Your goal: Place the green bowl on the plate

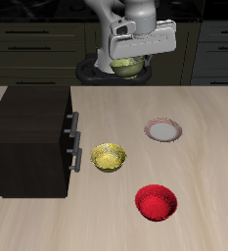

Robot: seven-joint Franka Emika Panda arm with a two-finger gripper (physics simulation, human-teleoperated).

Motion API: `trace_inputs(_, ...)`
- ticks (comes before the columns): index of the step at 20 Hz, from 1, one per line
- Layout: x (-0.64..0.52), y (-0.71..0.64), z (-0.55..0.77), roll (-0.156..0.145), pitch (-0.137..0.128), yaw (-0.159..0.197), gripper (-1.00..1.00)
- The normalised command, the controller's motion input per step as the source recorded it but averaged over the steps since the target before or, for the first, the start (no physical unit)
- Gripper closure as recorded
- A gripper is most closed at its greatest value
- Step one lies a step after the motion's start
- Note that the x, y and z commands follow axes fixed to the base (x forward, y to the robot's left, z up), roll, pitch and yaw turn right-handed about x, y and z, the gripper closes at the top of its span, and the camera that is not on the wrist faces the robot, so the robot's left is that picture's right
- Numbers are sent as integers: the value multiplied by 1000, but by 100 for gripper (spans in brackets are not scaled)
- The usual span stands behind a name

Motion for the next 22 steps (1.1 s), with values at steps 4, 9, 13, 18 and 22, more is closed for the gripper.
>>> trace_inputs(4,-104,393,-121,-2,-18,14,100)
trace_inputs(9,-83,428,-52,14,-7,3,100)
trace_inputs(13,-76,495,-144,40,7,16,100)
trace_inputs(18,42,165,-134,-9,9,-3,100)
trace_inputs(22,91,-79,-249,-26,37,-19,100)
